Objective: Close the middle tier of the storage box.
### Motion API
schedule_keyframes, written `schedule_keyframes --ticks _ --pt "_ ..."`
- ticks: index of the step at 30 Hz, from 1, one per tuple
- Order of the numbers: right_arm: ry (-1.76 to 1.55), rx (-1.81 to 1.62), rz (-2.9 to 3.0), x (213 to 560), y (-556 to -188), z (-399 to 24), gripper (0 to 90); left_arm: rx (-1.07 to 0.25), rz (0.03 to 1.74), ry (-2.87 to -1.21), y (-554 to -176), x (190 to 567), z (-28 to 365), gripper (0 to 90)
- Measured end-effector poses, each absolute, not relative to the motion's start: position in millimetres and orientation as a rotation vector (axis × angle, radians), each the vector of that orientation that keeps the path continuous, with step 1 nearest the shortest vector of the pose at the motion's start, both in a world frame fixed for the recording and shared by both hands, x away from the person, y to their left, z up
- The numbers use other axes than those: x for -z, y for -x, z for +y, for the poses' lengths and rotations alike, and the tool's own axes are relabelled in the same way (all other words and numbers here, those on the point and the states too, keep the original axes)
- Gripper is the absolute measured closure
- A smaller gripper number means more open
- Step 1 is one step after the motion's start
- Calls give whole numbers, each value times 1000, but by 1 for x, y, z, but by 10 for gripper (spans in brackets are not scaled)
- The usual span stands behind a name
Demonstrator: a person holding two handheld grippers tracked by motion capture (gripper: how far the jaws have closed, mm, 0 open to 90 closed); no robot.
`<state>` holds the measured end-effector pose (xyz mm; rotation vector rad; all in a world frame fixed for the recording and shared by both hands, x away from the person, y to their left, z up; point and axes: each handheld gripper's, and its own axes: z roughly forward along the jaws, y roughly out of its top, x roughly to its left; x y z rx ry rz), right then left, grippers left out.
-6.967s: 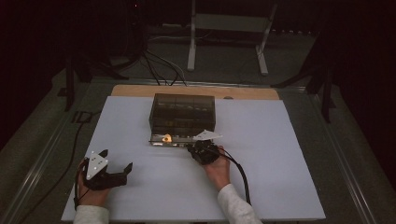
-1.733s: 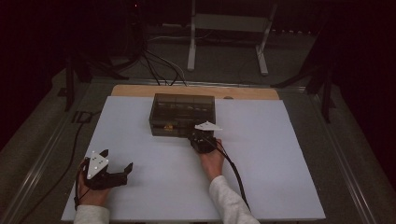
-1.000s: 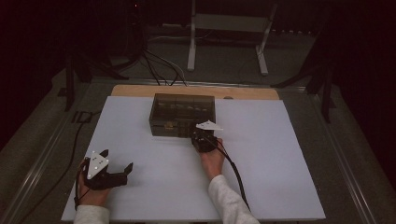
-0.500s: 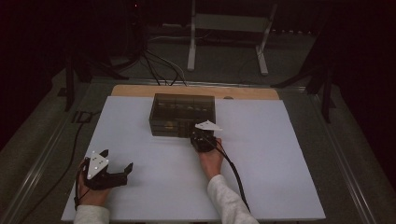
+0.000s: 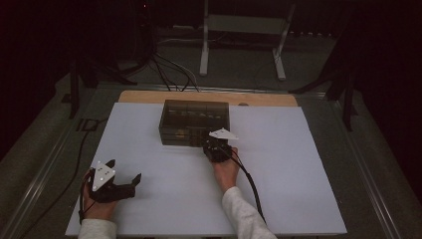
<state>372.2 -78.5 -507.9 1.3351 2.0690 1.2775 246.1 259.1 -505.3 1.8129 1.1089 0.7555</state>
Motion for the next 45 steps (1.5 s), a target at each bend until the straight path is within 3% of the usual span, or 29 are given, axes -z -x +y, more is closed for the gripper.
schedule_keyframes --ticks 5,12,13,18,21,32,35,45 --pt "-1311 -1285 2087 500 -366 -85 660 -757 1114 -1817 -246 505 259 6" --pt "-1312 -1295 2104 493 -362 -93 515 -755 1115 -1816 -247 505 260 6" --pt "-1312 -1304 2108 491 -360 -95 430 -755 1115 -1813 -246 505 260 6" --pt "-1303 -1308 2121 486 -353 -99 373 -755 1115 -1817 -247 506 260 6" --pt "-1300 -1314 2132 482 -347 -104 279 -755 1117 -1812 -246 505 260 6" --pt "-1322 -1346 2124 482 -335 -127 131 -753 1117 -1819 -247 506 259 6" --pt "-1306 -1370 2141 478 -331 -131 23 -754 1122 -1812 -246 506 260 6" --pt "-1259 -1371 2098 467 -319 -145 0 -750 1123 -1804 -246 505 261 6"
